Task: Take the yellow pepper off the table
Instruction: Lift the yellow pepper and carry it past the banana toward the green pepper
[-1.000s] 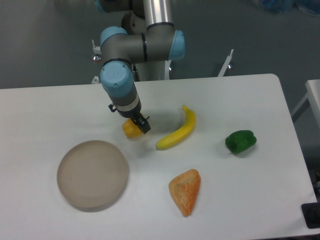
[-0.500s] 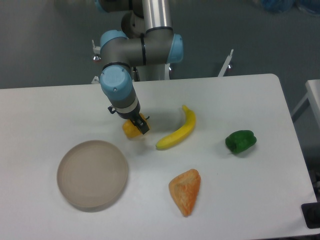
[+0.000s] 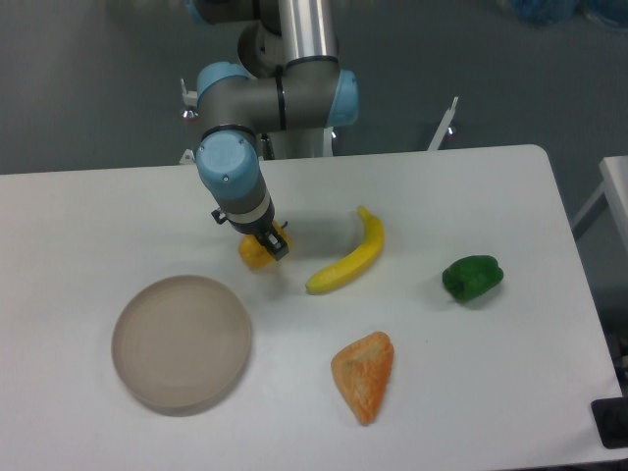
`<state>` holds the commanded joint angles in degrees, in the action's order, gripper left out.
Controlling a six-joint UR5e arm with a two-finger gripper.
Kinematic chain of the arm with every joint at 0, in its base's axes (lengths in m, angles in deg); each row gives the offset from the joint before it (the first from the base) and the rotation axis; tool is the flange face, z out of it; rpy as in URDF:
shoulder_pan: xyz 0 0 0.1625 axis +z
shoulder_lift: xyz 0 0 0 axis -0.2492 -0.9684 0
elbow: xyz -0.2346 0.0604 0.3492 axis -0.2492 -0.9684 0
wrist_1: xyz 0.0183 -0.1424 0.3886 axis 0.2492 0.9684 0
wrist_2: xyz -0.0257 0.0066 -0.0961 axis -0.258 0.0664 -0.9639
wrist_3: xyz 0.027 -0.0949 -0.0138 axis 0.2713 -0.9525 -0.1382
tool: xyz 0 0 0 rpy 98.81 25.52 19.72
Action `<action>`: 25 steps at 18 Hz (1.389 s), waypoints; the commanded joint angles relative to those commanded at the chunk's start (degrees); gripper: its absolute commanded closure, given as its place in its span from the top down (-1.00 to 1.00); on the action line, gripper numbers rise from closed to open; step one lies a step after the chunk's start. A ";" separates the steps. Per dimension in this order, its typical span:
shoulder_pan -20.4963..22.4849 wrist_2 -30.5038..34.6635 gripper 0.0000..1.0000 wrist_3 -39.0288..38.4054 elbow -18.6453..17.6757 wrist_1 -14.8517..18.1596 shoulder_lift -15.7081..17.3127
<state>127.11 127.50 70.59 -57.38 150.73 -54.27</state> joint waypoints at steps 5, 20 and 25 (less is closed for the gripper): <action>0.00 0.09 0.10 0.09 0.52 0.00 0.26; 13.44 -0.26 0.10 12.56 22.31 3.52 -2.89; 16.17 -0.26 0.10 13.10 24.52 2.73 -5.10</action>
<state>143.28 127.23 83.68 -32.86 153.45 -59.36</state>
